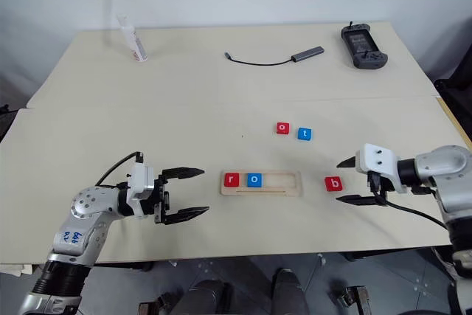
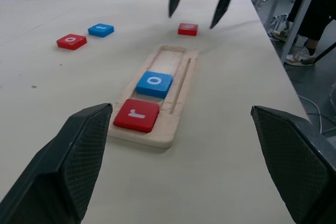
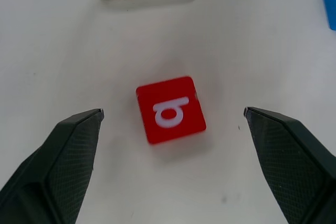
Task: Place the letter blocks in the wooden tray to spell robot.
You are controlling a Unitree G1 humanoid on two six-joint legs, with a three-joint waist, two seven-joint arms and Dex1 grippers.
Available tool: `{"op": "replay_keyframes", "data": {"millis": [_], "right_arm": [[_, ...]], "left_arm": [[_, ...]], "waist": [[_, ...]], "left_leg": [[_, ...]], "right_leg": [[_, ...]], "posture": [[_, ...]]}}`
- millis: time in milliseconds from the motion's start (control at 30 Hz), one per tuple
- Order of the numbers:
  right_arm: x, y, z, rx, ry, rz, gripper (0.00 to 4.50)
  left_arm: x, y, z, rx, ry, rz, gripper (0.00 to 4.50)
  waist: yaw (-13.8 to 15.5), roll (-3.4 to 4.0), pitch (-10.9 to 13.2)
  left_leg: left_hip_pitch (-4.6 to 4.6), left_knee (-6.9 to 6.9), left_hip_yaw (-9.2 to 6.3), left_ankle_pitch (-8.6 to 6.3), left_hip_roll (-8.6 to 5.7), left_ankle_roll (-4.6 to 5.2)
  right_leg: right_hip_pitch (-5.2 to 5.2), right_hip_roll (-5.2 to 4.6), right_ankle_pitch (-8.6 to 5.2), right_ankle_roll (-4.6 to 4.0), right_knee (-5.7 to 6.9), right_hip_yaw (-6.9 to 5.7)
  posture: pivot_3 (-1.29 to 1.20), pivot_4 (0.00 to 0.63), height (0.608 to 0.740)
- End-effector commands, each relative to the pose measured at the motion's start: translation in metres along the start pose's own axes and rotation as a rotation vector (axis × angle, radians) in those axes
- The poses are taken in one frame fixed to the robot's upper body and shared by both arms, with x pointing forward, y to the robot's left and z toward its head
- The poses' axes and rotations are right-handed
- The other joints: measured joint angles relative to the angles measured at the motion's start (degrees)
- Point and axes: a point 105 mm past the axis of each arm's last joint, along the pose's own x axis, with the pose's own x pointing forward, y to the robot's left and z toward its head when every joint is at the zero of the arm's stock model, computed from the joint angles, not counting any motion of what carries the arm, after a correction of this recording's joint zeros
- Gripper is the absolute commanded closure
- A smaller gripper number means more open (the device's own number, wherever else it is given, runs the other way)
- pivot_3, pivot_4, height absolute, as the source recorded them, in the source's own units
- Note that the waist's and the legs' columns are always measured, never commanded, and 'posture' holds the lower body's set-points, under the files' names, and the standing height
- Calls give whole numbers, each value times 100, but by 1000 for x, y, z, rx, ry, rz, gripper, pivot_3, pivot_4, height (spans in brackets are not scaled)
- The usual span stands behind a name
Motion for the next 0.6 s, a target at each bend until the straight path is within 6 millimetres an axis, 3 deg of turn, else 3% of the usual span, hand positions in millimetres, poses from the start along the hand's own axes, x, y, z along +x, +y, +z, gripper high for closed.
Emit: {"op": "replay_keyframes", "data": {"millis": [33, 233, 333, 433, 600], "right_arm": [[3, -3, 1, -18, 5, 14, 1188], [3, -2, 2, -32, 6, 29, 3022], [-2, -3, 14, -60, -8, 35, 3021], [-2, -2, 44, -55, -55, 74, 3021], [18, 2, 87, 15, -86, 107, 3021]], "left_arm": [[-3, -2, 10, 36, -21, 5, 0], [-3, 0, 11, 47, -21, 19, 0], [-4, 1, 10, 51, -19, 26, 0], [-7, 4, 9, 56, -16, 40, 0], [-6, 6, 7, 56, -12, 42, 0]], "waist": [[-5, 1, 0], [-4, 2, 0], [-3, 2, 0], [-10, 5, 1], [1, 8, 1]], "left_leg": [[0, 0, 0, 0, 0, 0], [0, 4, 0, 0, -1, 0], [0, 4, 0, 0, -1, 0], [-2, 4, 0, 0, 0, -1], [-4, 5, 0, -2, 4, -4]], "right_leg": [[0, 0, 0, 0, 0, 0], [1, 0, 0, -1, 1, 1], [1, 0, 0, -1, 2, 1], [-3, 0, 0, -1, 2, 1], [-7, 1, 0, -1, 3, 1]], "posture": [[0, 150, 740], [0, 150, 740], [0, 150, 740], [0, 150, 740], [0, 150, 740]]}}
